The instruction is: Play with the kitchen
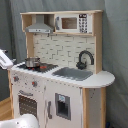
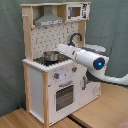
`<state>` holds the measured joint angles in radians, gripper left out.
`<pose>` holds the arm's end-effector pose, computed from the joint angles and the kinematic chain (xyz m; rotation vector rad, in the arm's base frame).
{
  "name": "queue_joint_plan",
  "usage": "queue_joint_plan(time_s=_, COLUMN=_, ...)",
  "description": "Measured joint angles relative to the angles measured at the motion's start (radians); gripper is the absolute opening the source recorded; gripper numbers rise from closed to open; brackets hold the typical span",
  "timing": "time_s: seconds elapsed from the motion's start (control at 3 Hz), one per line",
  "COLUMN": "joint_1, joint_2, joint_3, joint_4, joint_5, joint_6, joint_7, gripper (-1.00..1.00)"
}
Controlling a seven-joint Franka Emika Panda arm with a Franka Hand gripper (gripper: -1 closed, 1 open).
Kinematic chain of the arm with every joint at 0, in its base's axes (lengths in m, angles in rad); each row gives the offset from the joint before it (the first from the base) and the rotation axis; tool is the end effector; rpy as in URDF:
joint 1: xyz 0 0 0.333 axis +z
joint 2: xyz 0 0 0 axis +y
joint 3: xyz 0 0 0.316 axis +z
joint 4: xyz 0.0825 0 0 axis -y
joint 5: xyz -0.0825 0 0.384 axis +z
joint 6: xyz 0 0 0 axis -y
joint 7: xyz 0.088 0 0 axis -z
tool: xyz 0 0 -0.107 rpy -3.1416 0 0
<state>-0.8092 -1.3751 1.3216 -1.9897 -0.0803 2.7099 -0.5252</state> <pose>0.2994 0.5345 0.5177 1.0379 1.2159 0.9194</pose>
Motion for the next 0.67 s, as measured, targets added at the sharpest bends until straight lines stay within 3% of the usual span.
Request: queue_joint_plan(time_s=0.67, joint_1=-0.065, joint_2=0.037, joint_3=-0.001, joint_4=0.127, joint_5=0.121, joint_6=-0.115, joint_7=0.058, gripper=1.00)
